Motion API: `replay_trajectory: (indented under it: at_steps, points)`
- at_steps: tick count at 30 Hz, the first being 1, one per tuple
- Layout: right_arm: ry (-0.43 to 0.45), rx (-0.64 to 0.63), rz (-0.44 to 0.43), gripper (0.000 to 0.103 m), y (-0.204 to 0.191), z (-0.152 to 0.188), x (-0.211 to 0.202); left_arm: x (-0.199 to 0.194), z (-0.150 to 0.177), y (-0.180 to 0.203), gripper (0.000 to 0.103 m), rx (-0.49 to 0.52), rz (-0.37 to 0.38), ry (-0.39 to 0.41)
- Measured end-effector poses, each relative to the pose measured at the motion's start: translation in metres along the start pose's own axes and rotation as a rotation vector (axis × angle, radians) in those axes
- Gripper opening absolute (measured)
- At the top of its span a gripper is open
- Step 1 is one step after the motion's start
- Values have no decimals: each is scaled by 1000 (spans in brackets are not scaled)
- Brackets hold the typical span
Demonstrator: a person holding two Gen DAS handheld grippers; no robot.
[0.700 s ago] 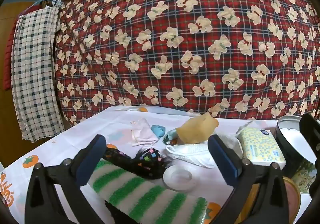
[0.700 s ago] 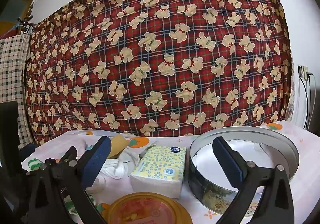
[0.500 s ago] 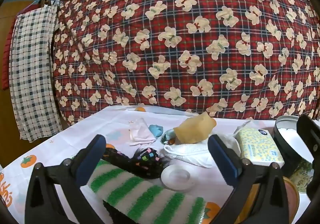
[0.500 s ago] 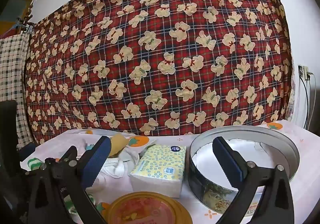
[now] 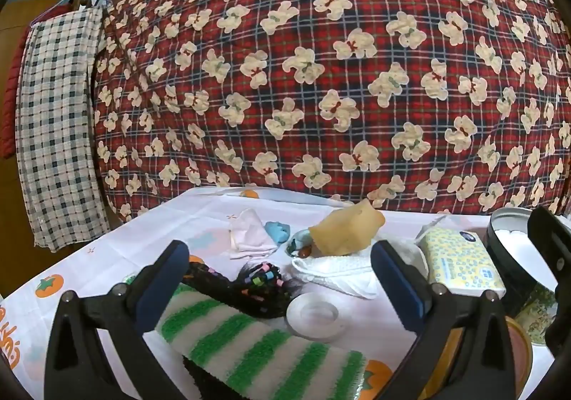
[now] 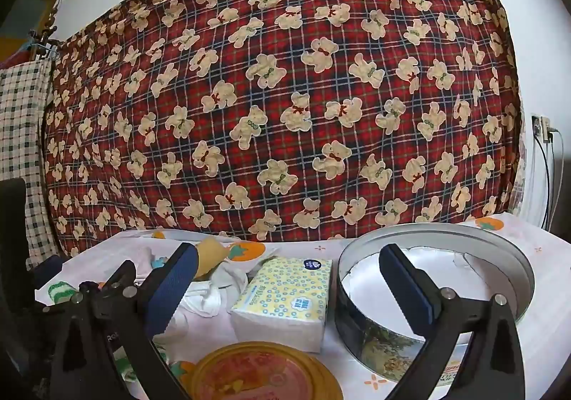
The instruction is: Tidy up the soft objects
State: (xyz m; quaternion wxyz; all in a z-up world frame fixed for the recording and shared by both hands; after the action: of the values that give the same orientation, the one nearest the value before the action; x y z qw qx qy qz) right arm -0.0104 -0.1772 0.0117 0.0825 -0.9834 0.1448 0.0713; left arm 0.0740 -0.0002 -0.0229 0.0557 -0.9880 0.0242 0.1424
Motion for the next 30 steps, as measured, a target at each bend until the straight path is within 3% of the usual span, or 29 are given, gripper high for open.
replay_trajectory:
  at_steps: [30]
  points:
    - [-30, -11, 10, 103, 4, 9, 7, 0, 2, 1, 103, -3, 17, -3]
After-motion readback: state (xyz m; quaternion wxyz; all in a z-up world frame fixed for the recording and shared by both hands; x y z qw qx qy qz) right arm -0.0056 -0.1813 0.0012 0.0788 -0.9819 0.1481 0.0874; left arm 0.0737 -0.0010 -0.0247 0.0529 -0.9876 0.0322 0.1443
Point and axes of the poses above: each gripper's, at about its wrist camera, not at the fingertips, and x roughly the way its jaws point, y to its right, z to its underside, the point moved 8 cm from there along x, roughly the way its jaws point, and after that the axes turned 6 degrees about x, right-handed, at the moved point
